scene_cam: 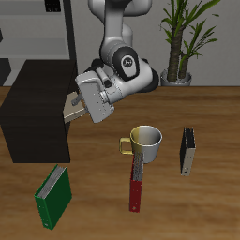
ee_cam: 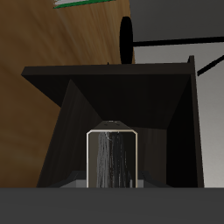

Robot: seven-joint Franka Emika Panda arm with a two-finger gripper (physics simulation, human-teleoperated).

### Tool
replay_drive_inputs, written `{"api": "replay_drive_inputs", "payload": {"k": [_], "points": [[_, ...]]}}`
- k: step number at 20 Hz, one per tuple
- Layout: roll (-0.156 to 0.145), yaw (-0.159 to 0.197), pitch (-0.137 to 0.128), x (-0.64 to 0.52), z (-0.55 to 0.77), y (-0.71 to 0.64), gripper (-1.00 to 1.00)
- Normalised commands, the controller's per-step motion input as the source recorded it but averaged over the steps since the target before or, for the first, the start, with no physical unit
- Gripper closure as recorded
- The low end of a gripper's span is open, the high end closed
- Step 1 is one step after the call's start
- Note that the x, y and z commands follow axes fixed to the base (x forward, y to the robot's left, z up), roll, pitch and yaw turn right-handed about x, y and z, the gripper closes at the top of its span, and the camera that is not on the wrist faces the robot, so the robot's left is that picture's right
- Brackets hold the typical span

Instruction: Place the right yellow book in the top region of the shelf

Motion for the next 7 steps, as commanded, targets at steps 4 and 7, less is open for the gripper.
{"api": "replay_drive_inputs", "payload": {"k": [4,7], "points": [[-0.028,-0.002,0.010,0.05,-0.06,-0.24,1.00],[-0.039,-0.004,0.062,0.08,-0.18,-0.21,1.00]]}}
